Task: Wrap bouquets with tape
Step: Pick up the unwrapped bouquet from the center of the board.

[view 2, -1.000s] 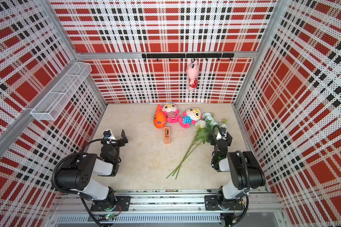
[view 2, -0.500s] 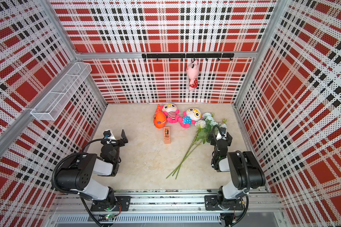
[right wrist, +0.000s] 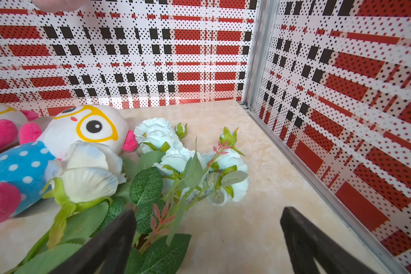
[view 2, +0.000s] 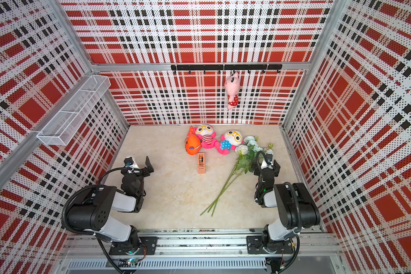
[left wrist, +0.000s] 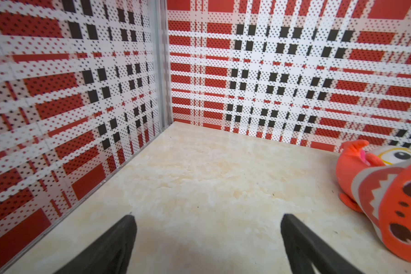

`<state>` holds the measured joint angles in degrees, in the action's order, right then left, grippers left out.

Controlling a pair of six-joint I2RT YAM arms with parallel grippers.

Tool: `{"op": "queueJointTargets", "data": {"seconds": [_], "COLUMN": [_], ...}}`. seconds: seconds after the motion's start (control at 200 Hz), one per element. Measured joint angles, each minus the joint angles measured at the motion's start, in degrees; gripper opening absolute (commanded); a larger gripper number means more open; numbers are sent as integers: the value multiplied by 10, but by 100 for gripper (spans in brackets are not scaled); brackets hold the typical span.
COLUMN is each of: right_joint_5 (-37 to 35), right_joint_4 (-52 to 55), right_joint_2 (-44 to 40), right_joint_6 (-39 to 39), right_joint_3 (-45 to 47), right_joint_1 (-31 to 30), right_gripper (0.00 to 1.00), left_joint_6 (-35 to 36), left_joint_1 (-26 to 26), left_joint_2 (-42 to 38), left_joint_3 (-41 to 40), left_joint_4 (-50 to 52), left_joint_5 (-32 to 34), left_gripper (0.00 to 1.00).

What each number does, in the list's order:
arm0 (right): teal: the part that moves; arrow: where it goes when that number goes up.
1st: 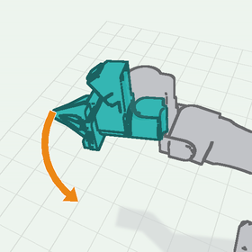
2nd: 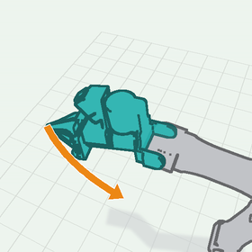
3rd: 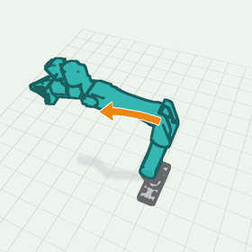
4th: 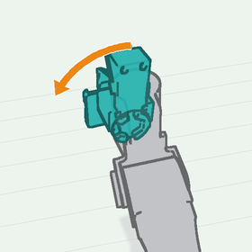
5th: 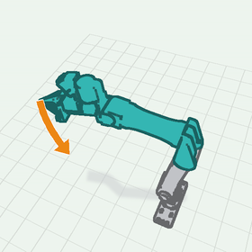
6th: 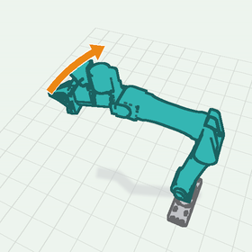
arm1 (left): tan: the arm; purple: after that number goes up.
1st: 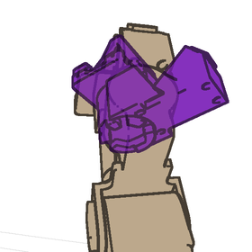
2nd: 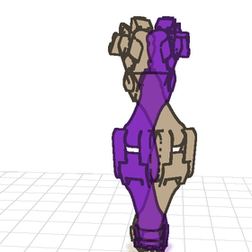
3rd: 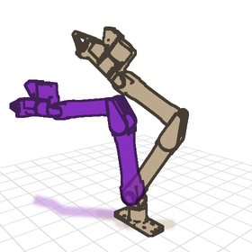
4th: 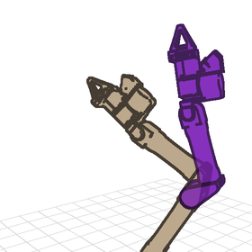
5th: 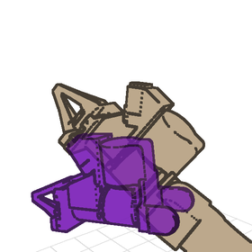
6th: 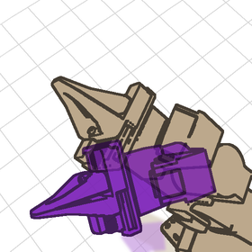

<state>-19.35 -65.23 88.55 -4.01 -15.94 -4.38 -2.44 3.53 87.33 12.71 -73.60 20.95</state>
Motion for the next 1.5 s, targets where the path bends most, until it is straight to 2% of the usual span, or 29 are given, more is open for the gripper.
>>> {"op": "queueJointTargets", "data": {"seconds": [0.115, 0.21, 0.281, 0.336, 0.376, 0.426, 0.541, 0.671, 0.837, 0.962, 1.223, 1.328, 1.498], "right_joint_5": [-70, -109, -43, 42, 74, 97, 98, 96, 33, -14, -58, -55, -48], "right_joint_4": [89, 190, 282, 330, 362, 420, 547, 623, 705, 755, 788, 787, 771], "right_joint_2": [-75, -159, -218, -250, -266, -278, -257, -182, -45, 23, 45, 56, 73], "right_joint_6": [8, -51, -135, -208, -252, -295, -363, -430, -495, -525, -556, -561, -570], "right_joint_3": [-19, -74, -117, -138, -146, -155, -185, -201, -249, -307, -319, -320, -320], "right_joint_1": [-47, -64, -22, 32, 56, 49, -70, -170, -264, -291, -289, -289, -289], "right_gripper": [100, 100, 100, 100, 100, 100, 100, 100, 100, 100, 100, 89, 60], "left_joint_6": [-13, -104, -186, -232, -259, -282, -299, -278, -222, -188, -140, -128, -116], "left_joint_1": [40, 34, -21, -76, -109, -136, -138, -72, -1, 4, 4, 4, 4], "left_joint_2": [-112, -261, -357, -398, -410, -409, -371, -307, -255, -243, -211, -204, -199], "left_joint_3": [14, 12, 16, 16, 16, 17, 26, 67, 130, 138, 146, 151, 153], "left_joint_4": [67, 117, 177, 200, 213, 231, 271, 322, 363, 381, 430, 437, 445], "left_joint_5": [80, 110, 68, 15, -24, -71, -167, -217, -254, -268, -285, -287, -294], "left_gripper": [98, 98, 98, 98, 98, 98, 98, 98, 98, 98, 98, 98, 98]}}
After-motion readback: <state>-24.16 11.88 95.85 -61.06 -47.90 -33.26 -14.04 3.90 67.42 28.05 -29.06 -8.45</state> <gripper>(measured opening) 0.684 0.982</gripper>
